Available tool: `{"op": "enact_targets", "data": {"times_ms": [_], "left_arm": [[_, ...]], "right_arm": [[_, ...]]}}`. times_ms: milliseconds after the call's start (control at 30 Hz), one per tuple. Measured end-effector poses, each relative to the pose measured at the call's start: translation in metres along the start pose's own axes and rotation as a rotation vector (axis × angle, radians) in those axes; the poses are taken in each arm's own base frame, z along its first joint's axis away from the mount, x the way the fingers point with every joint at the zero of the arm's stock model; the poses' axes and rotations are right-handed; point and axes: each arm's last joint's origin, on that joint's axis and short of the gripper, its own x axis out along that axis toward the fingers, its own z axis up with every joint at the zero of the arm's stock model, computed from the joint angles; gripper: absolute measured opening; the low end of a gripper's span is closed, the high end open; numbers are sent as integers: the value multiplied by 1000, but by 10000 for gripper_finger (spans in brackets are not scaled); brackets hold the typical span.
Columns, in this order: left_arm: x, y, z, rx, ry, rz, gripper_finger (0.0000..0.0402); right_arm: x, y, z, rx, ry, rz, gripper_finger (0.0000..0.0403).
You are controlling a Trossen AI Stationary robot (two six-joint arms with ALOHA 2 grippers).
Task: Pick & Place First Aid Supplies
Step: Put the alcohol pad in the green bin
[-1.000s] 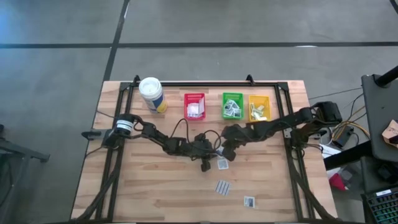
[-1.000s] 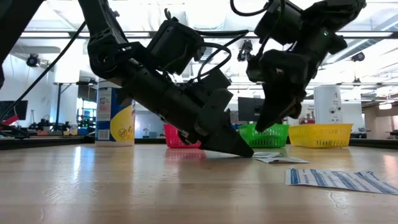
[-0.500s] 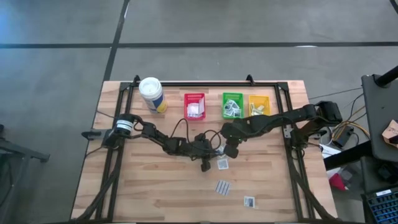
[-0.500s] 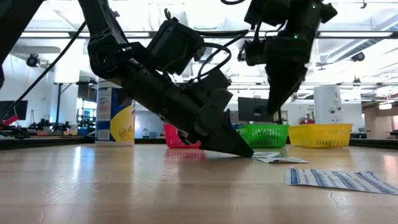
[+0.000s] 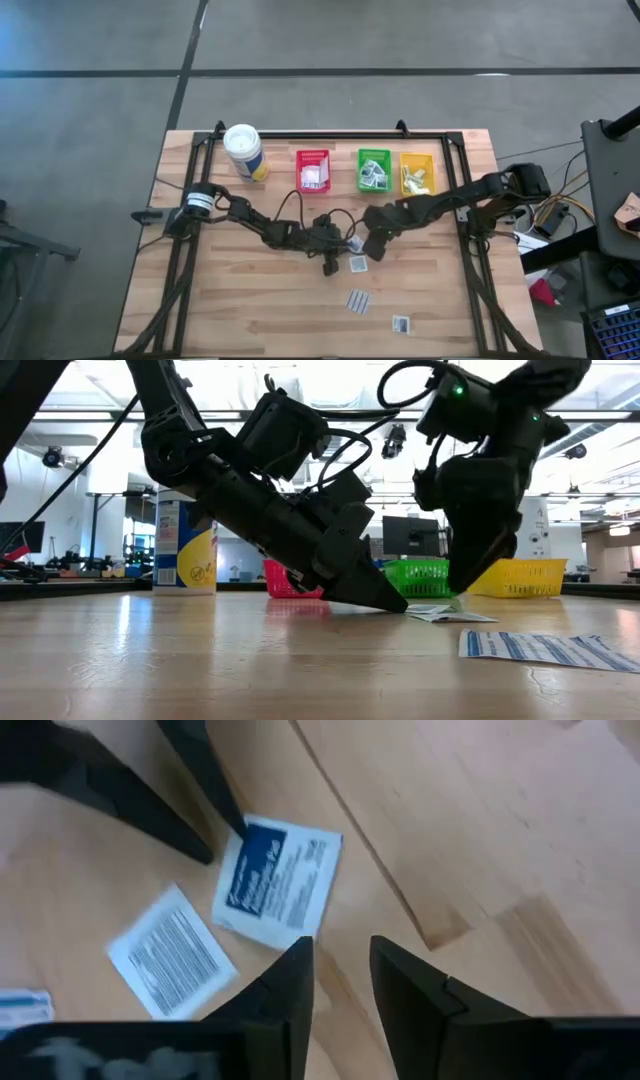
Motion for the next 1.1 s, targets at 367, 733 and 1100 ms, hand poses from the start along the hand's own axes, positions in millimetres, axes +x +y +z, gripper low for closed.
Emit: {"op": "enact_targets", "data": {"times_ms": [367, 733, 1100], "left_arm": [[0, 0, 0, 1, 0, 0, 94], [0, 2, 0, -30, 0, 5, 94], [1, 5, 0, -105, 20, -20, 94]], "right_arm": [[10, -9, -3, 121, -96, 86, 88], [23, -11, -5, 170, -91, 156, 89], [32, -11, -4, 199, -32, 223, 86]]}}
